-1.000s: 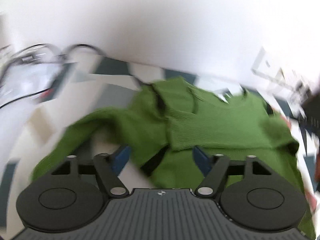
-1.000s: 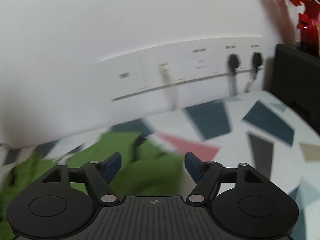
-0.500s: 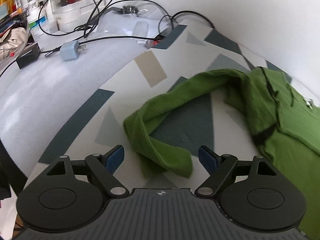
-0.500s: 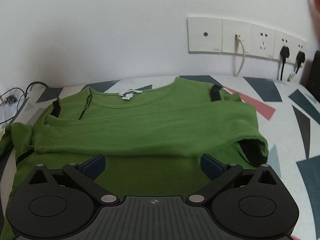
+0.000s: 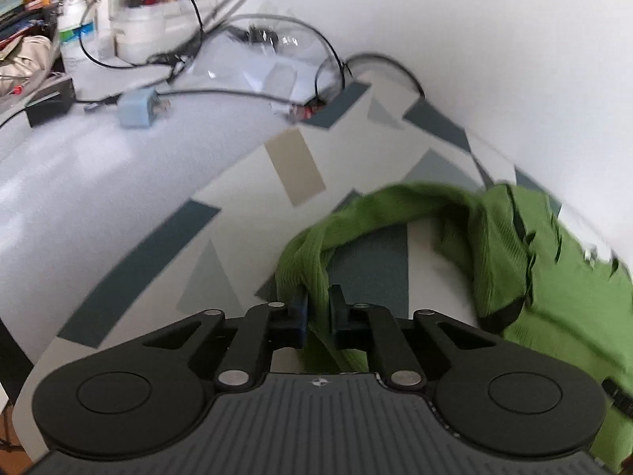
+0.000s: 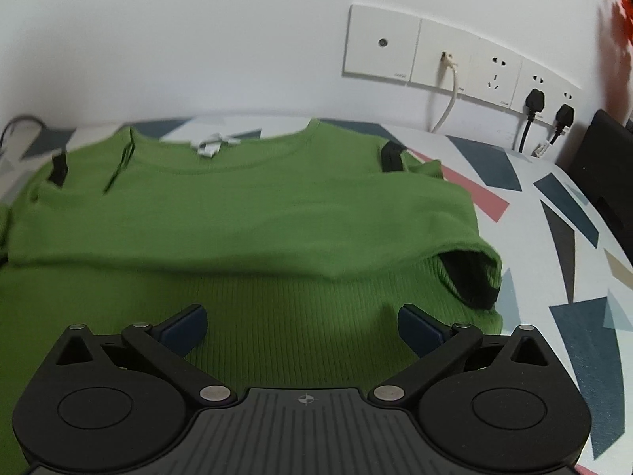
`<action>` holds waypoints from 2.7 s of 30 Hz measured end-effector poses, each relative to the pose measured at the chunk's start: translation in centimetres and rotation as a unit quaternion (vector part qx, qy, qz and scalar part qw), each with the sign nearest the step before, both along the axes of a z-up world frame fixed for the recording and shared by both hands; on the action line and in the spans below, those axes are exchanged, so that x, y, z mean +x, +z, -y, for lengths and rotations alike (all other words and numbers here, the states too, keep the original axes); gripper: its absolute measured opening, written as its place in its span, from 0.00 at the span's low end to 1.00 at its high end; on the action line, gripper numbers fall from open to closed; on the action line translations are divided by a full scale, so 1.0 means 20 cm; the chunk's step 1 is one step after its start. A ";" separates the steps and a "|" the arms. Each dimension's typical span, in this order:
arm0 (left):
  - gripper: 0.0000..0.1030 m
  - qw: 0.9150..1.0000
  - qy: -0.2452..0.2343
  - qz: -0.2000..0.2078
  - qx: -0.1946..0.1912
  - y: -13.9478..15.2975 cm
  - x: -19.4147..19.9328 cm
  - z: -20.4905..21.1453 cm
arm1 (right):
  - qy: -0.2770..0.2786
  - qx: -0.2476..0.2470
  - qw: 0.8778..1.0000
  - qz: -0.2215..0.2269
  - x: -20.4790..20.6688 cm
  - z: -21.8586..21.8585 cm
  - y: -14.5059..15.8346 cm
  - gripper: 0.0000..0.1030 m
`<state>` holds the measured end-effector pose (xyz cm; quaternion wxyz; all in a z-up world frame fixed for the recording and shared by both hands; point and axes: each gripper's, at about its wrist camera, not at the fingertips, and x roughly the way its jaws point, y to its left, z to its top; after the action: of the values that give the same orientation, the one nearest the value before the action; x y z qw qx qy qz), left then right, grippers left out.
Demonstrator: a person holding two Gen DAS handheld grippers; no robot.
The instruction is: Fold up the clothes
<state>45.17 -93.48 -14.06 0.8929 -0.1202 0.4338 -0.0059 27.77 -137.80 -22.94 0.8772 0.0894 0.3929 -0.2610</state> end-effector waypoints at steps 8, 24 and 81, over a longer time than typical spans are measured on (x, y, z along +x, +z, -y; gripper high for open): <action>0.08 0.996 -0.048 0.076 0.010 0.22 0.07 0.19 | -0.013 0.001 1.000 -0.004 0.01 -0.01 0.01 0.99; 0.13 0.900 -0.423 0.109 -0.004 0.17 0.00 1.64 | -0.055 -0.062 0.997 -0.008 -0.21 0.17 0.12 0.99; 0.46 0.907 -0.352 0.105 0.204 -0.09 -0.03 0.83 | -0.028 0.098 0.986 0.131 -0.13 0.69 0.20 0.44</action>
<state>44.49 -110.03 -15.77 0.8785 0.2266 0.3432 -0.2432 25.08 -151.68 -19.02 0.9004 0.2191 0.2959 -0.2319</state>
